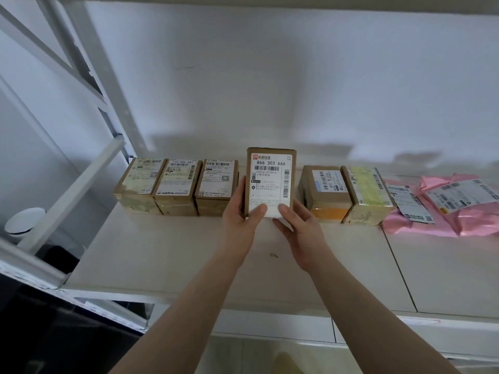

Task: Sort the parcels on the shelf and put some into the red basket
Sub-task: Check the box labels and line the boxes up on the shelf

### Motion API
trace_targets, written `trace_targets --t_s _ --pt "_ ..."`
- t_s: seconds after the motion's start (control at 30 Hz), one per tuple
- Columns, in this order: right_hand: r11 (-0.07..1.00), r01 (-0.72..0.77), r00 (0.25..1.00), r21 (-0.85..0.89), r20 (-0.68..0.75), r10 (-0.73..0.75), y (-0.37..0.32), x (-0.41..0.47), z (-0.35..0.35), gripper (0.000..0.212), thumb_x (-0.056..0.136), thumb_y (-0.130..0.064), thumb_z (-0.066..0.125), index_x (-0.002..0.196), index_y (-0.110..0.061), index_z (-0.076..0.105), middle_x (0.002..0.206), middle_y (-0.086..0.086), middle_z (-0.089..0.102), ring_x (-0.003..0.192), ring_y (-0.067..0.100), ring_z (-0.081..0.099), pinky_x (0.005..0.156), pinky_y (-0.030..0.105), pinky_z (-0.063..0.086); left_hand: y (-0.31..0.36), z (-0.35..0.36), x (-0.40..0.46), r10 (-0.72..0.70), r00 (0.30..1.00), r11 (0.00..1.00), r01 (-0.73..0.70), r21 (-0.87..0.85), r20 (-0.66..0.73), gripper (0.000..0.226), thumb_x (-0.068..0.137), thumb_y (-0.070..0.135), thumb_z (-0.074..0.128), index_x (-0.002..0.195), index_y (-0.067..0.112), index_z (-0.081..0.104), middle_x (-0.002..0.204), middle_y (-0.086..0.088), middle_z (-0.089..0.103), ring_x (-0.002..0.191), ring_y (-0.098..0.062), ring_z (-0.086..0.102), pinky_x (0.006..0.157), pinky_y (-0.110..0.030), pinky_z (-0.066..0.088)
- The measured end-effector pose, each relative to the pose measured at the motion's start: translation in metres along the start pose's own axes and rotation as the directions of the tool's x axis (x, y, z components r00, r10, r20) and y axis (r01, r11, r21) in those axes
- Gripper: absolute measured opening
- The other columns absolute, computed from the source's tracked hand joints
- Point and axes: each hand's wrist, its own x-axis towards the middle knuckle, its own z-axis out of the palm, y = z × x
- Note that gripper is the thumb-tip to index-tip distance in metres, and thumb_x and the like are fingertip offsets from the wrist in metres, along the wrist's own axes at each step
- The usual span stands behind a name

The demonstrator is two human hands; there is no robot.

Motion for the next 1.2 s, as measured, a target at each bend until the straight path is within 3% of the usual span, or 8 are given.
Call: trace_targets --t_s 0.27,0.57,0.77,0.83,0.9,0.97,1.07,1.2 --pt "1.000 0.013 1.000 -0.001 -0.011 -0.013 0.000 -0.002 -0.004 0.046 0.088 -0.012 0.066 0.134 -0.010 0.058 0.124 0.008 0.070 0.113 0.016 0.067 0.095 0.027 0.053 0.003 0.005 -0.003 0.014 1.000 1.000 -0.014 -0.013 0.002 0.058 0.091 -0.002 0.059 0.142 0.020 0.044 0.130 0.006 0.064 0.123 -0.013 0.059 0.092 -0.024 0.050" --pt "1.000 0.015 0.999 -0.025 -0.034 -0.015 0.000 -0.002 -0.006 0.051 0.081 -0.021 0.070 0.131 -0.012 0.060 0.121 0.006 0.072 0.112 0.015 0.067 0.097 0.029 0.051 0.004 0.006 -0.001 0.010 1.000 0.999 -0.011 0.034 0.013 0.055 0.091 0.001 0.059 0.140 0.024 0.046 0.127 0.010 0.065 0.118 -0.008 0.061 0.091 -0.023 0.051" --pt "0.995 -0.013 0.990 -0.101 -0.141 -0.001 -0.002 0.005 -0.002 0.076 0.072 -0.044 0.075 0.140 -0.021 0.052 0.125 0.003 0.068 0.114 0.019 0.065 0.093 0.033 0.053 0.003 0.007 0.007 0.012 0.999 0.974 -0.002 0.226 -0.044 0.049 0.088 0.029 0.065 0.135 0.033 0.050 0.121 0.017 0.066 0.116 -0.003 0.060 0.092 -0.022 0.050" --pt "0.990 -0.031 0.983 -0.138 -0.182 0.005 -0.001 0.008 0.000 0.070 0.078 -0.047 0.074 0.140 -0.025 0.052 0.127 0.004 0.065 0.114 0.022 0.061 0.088 0.033 0.053 0.005 0.007 0.010 0.022 0.999 0.951 -0.006 0.309 -0.048 0.037 0.090 0.036 0.062 0.126 0.035 0.054 0.116 0.020 0.067 0.112 0.001 0.060 0.090 -0.018 0.049" --pt "0.985 -0.054 0.979 -0.162 -0.202 0.020 -0.002 0.011 0.004 0.061 0.085 -0.048 0.069 0.139 -0.027 0.052 0.128 0.003 0.063 0.115 0.022 0.060 0.087 0.034 0.053 0.007 0.006 0.016 0.097 0.994 0.900 -0.064 0.432 -0.055 0.035 0.092 0.047 0.053 0.122 0.031 0.056 0.117 0.017 0.066 0.113 -0.005 0.059 0.095 -0.031 0.049" --pt "0.982 -0.089 0.972 -0.168 -0.230 0.049 -0.002 0.014 0.009 0.059 0.087 -0.048 0.067 0.139 -0.027 0.051 0.126 0.000 0.063 0.115 0.021 0.059 0.090 0.035 0.053 0.008 0.001 0.025 0.168 0.985 0.797 -0.113 0.593 -0.038 0.049 0.093 0.055 0.043 0.129 0.023 0.054 0.127 0.006 0.063 0.120 -0.016 0.055 0.102 -0.043 0.043" --pt "0.974 -0.150 0.954 -0.170 -0.285 0.097 -0.001 0.022 0.015 0.058 0.088 -0.048 0.066 0.139 -0.025 0.050 0.118 -0.005 0.064 0.112 0.019 0.060 0.097 0.038 0.052 0.012 -0.011 0.036 0.097 0.990 0.669 0.008 0.743 -0.099 0.066 0.097 0.051 0.040 0.149 0.012 0.035 0.155 -0.006 0.037 0.145 -0.024 0.026 0.120 -0.041 0.020" --pt "0.954 -0.211 0.925 -0.213 -0.358 0.125 0.003 0.037 0.022 0.062 0.086 -0.052 0.067 0.138 -0.024 0.050 0.120 -0.005 0.064 0.110 0.017 0.060 0.095 0.036 0.052 0.008 -0.033 0.054 0.060 0.991 0.464 0.078 0.882 -0.120 0.071 0.099 0.053 0.031 0.154 0.010 0.020 0.162 -0.008 0.015 0.151 -0.026 0.002 0.122 -0.040 0.000"
